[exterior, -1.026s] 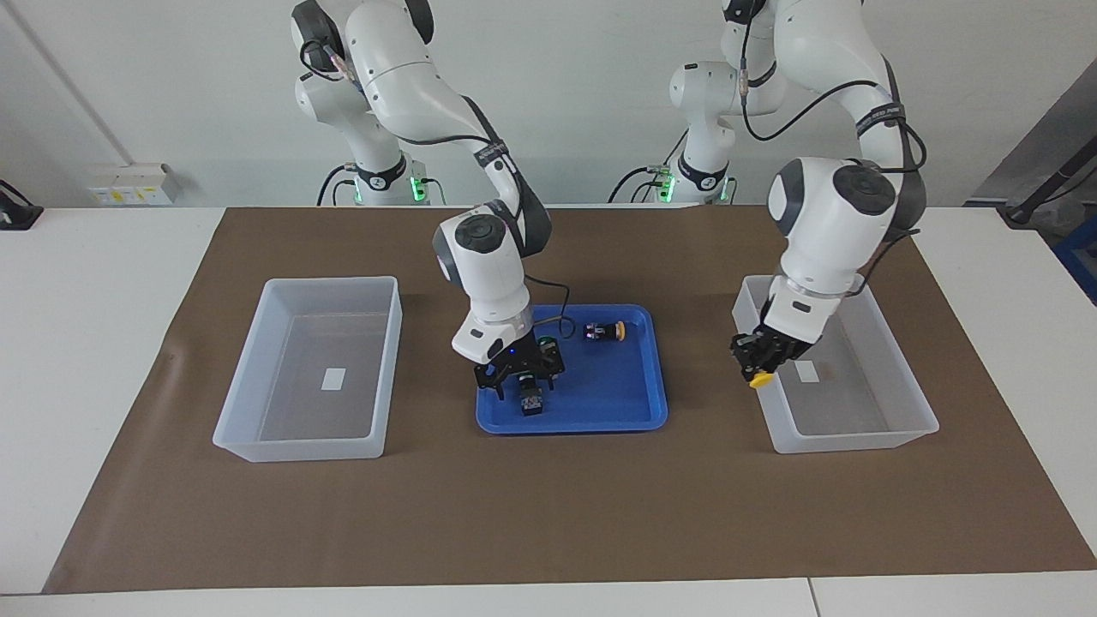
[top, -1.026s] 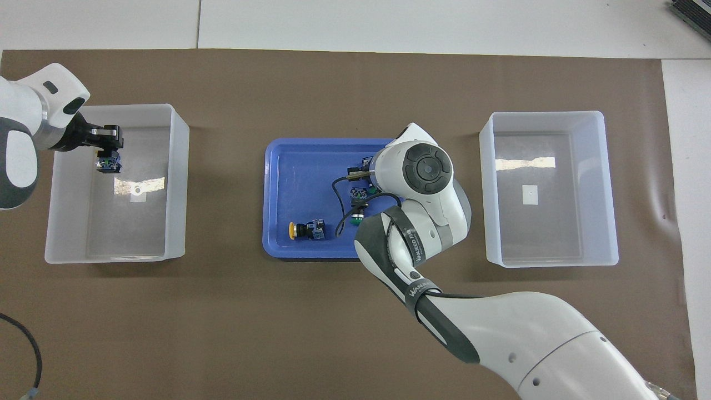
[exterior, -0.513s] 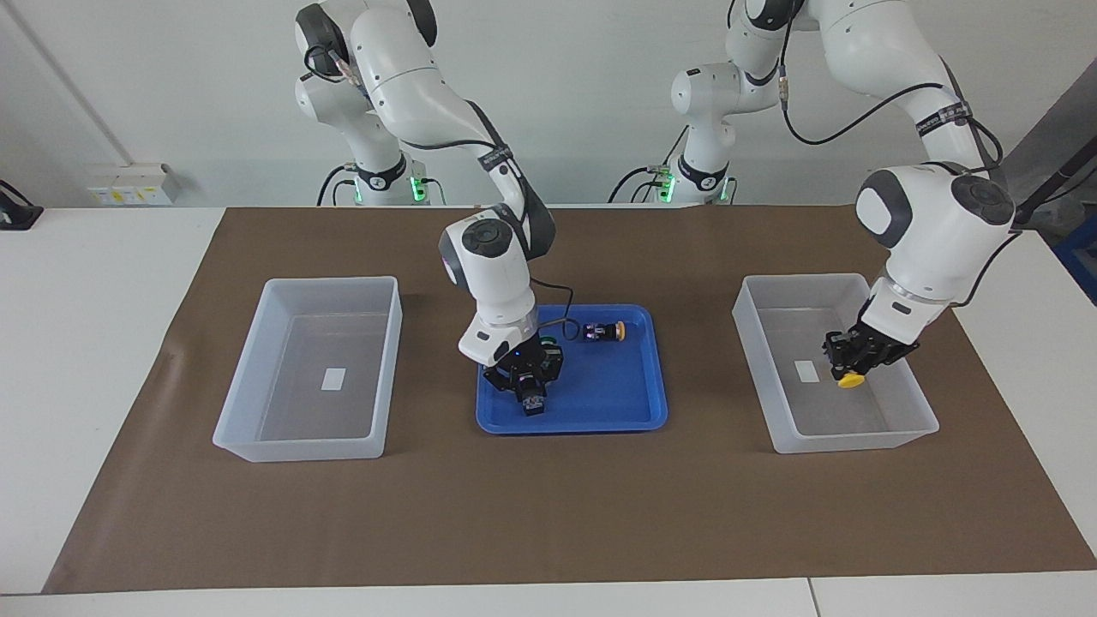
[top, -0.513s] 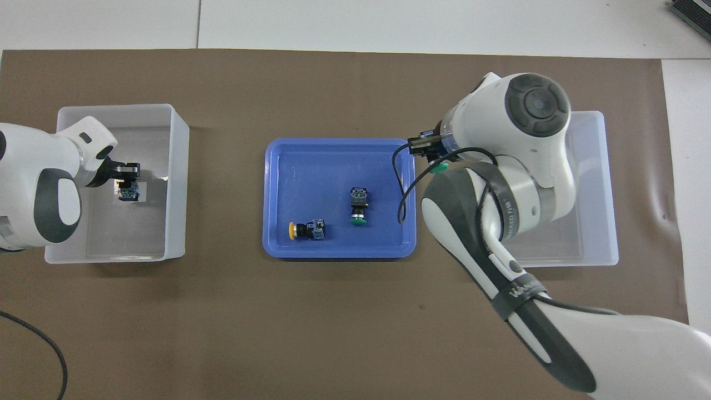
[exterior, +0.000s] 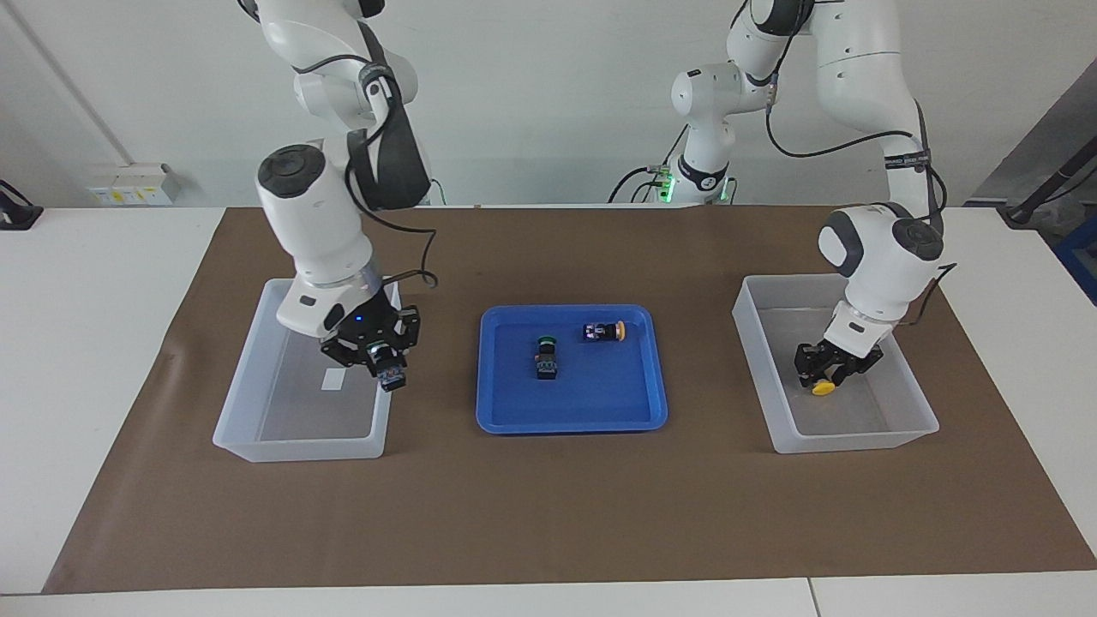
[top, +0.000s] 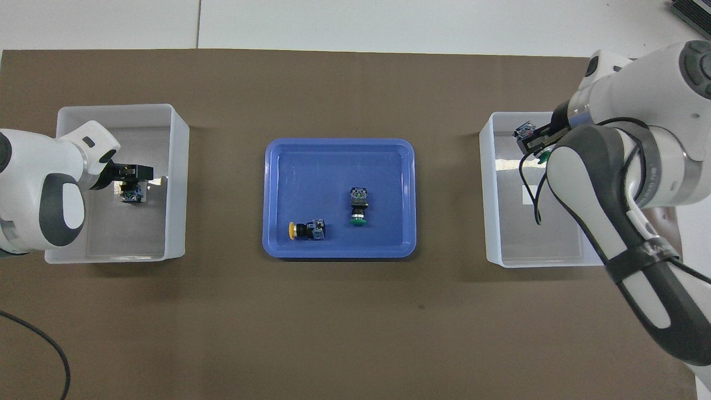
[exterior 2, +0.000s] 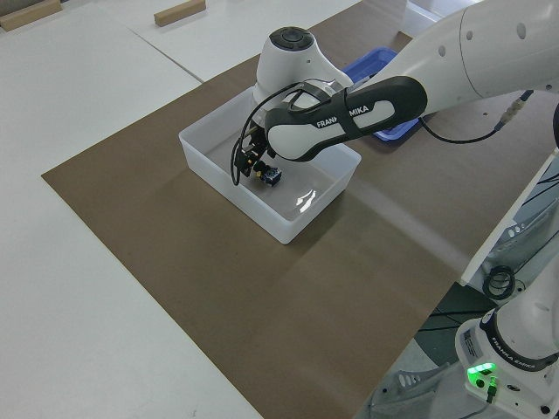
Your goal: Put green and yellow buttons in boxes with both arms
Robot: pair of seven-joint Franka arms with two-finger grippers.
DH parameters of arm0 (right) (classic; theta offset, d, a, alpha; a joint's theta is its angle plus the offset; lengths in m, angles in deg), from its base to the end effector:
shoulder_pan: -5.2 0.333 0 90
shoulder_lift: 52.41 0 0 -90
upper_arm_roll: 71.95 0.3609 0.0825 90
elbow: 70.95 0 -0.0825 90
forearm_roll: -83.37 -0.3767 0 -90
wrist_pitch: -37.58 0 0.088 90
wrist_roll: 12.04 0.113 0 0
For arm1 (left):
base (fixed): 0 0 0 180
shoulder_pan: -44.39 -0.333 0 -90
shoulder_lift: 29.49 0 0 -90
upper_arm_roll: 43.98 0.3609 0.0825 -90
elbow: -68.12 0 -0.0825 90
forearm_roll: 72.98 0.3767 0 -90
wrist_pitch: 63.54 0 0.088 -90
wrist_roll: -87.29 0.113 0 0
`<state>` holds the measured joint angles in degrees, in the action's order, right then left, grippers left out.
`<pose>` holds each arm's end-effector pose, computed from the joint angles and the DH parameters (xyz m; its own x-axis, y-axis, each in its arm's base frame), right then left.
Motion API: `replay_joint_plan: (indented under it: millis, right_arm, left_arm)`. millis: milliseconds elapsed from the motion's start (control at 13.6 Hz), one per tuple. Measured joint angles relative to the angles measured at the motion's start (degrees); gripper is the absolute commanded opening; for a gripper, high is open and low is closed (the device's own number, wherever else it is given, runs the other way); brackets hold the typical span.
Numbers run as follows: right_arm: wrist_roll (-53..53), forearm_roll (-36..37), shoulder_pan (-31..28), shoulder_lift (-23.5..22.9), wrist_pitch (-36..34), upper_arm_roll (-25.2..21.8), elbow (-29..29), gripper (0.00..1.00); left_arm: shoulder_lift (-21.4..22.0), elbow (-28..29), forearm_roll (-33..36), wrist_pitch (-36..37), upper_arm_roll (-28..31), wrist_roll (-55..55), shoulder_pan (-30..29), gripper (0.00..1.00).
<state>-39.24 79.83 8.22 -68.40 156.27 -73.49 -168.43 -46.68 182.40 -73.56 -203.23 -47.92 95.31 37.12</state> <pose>0.6547 0.0222 0.4785 0.8847 0.4546 0.1030 0.4572 -0.8893 -0.0025 0.6244 0.0389 0.3669 0.9869 -0.0687 0.1459 -0.0706 -0.9975 0.0076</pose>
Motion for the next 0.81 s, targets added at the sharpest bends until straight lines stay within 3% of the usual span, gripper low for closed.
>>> replay_joint_plan:
  millis: [220,366,440,513,586,806]
  right_arm:
    - [-2.6,0.0,-4.0,0.3,10.8,0.0,-9.0,0.0]
    - [-2.4,0.0,-4.5,0.1,18.2,0.0,-14.5,0.0]
    - [-2.1,0.0,-4.5,-0.1,20.0,0.1,-15.7,0.26]
    - [-1.4,0.0,-4.5,-0.3,20.8,0.1,-16.3,0.81]
    - [-0.6,0.0,-4.5,-0.5,21.0,0.1,-16.5,1.0]
    - [0.7,0.0,-4.5,-0.4,21.0,0.1,-16.5,1.0]
  left_arm:
    - [0.2,-13.3,-0.1,16.5,-0.7,-0.6,0.7,1.0]
    - [0.6,-18.9,-0.2,22.5,-1.0,-4.7,2.9,1.0]
    - [0.6,-19.4,-0.4,23.0,-1.1,-9.3,5.1,1.0]
    - [0.6,-19.4,-0.5,23.0,-1.3,-15.4,8.0,1.0]
    - [0.5,-19.2,-0.5,23.0,-1.4,-22.5,11.3,1.0]
    - [0.8,-16.4,-0.5,22.3,-1.5,-45.3,19.6,1.0]
